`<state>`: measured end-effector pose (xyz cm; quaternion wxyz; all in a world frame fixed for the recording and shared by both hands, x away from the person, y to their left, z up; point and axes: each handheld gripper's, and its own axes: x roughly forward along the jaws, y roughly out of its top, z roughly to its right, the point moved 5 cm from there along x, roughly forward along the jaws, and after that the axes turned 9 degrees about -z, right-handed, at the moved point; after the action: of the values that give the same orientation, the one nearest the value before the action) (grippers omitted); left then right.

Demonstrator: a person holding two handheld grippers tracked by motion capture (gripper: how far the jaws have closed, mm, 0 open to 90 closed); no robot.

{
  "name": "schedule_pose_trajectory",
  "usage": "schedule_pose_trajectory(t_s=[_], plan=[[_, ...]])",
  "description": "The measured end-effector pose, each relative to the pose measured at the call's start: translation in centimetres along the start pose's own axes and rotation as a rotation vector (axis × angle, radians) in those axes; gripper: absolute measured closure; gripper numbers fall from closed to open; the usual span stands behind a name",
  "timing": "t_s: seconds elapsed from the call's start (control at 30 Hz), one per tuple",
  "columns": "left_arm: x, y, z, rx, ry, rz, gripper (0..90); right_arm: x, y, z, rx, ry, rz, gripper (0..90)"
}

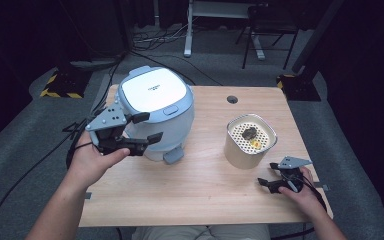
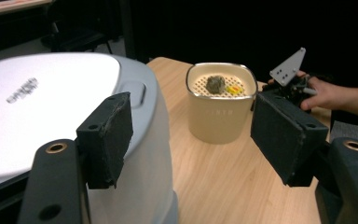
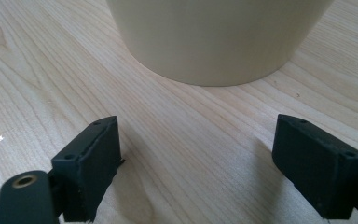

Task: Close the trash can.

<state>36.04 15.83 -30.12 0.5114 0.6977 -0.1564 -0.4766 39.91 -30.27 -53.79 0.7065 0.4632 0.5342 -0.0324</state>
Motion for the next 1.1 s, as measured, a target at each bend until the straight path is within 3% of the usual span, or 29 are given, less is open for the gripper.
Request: schedule_pose_trajectory(t_s=[0.4,0.53,0.63,0.67,0.7,0.8,0.9,0.97,1.1], plan=[[2.6,-5.9,1.9,-0.021,0.005,-0.063,29.1,0.0,0.0,0.0,0.000,0.000,-0.001,15.3],[3.8,-8.3,2.2,-0.060,-0.009,-0.078,28.7,0.0,0.0,0.0,0.000,0.000,-0.001,15.3],[5.0,-10.4,2.0,-0.074,0.015,-0.122,28.1,0.0,0.0,0.0,0.000,0.000,0.000,15.3],[5.0,-10.4,2.0,-0.074,0.015,-0.122,28.0,0.0,0.0,0.0,0.000,0.000,-0.001,15.3],[5.7,-11.7,2.0,-0.091,0.013,-0.148,27.8,0.0,0.0,0.0,0.000,0.000,0.000,15.3],[6.7,-13.6,1.9,-0.115,0.010,-0.180,27.6,0.0,0.0,0.0,0.000,0.000,0.000,15.3],[8.0,-15.5,1.9,-0.184,0.016,-0.214,27.9,0.0,0.0,0.0,0.000,0.000,0.000,15.3],[8.8,-16.5,1.9,-0.207,0.020,-0.242,27.9,0.0,0.0,0.0,0.000,0.000,-0.001,15.3],[10.1,-18.1,1.8,-0.204,0.023,-0.310,27.3,0.0,0.0,0.0,0.000,0.000,-0.001,15.3]])
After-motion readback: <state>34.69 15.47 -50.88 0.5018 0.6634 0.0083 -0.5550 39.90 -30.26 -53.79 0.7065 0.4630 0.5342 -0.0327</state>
